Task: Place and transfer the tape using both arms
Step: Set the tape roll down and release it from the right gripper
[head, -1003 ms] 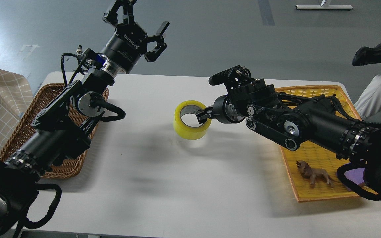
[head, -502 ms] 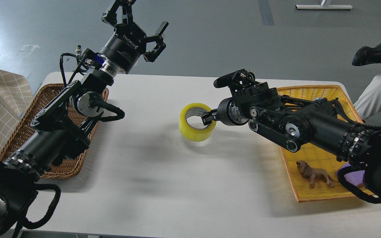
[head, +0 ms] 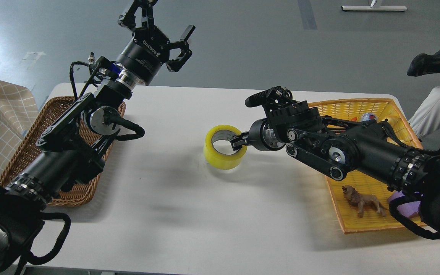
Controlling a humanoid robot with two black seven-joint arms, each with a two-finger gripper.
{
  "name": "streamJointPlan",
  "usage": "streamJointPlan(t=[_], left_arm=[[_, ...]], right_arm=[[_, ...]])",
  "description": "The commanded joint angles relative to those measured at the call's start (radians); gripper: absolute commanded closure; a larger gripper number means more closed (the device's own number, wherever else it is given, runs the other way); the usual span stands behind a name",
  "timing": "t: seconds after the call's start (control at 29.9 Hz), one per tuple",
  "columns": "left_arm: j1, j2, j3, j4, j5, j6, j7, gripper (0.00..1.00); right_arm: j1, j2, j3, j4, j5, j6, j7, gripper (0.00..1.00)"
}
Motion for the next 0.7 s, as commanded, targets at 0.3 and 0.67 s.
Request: streamJointPlan(t=[0.3, 0.67], left_arm=[[0.0, -0.002, 0.001, 0.0, 0.0, 0.0, 0.002, 0.02], [0.002, -0.002, 0.001, 0.0, 0.0, 0.0, 0.0, 0.02]], right_arm=[[-0.033, 0.0, -0.006, 0.005, 0.0, 0.0, 0.0, 0.9], [-0.047, 0.0, -0.006, 0.002, -0.003, 0.0, 0.0, 0.8]])
